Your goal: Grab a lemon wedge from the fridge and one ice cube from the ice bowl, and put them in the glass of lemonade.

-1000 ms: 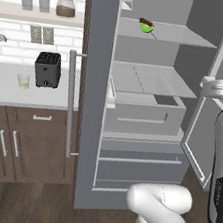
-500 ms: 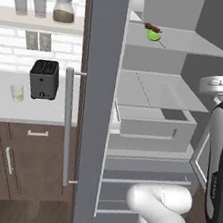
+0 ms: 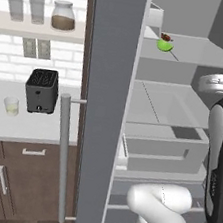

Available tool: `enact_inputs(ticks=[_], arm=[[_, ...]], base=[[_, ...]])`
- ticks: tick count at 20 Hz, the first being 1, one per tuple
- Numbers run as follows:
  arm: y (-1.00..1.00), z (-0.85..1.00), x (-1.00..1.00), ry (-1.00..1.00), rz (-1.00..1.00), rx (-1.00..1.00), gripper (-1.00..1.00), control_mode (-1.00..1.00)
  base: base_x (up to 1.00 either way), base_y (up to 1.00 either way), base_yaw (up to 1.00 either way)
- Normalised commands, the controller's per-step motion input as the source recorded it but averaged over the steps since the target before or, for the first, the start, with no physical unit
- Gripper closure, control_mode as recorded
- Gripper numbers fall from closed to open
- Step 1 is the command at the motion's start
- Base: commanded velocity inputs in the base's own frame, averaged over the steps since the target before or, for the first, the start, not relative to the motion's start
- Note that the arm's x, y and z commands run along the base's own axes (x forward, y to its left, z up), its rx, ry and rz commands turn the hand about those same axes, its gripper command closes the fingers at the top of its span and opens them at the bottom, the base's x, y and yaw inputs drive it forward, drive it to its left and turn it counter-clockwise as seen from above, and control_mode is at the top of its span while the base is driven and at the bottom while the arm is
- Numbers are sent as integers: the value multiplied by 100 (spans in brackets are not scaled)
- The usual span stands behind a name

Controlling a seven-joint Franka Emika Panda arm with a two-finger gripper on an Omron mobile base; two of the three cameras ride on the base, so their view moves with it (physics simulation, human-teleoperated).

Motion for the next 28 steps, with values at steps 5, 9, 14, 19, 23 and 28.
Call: enact_inputs(ticks=[5, 9, 14, 19, 23, 28], arm=[[-21, 29, 25, 0, 8, 0, -100, -100], [-7, 13, 52, 10, 7, -1, -100, -100], [0, 0, 68, 1, 2, -1, -100, -100], [0, -34, 93, 0, 3, 0, -100, -100], [0, -31, 100, 0, 12, 0, -100, -100], [-3, 1, 99, 0, 30, -2, -100, -100]], base=[[0, 0, 0], [0, 0, 0], [0, 0, 0], [0, 0, 0], [0, 0, 0], [0, 0, 0]])
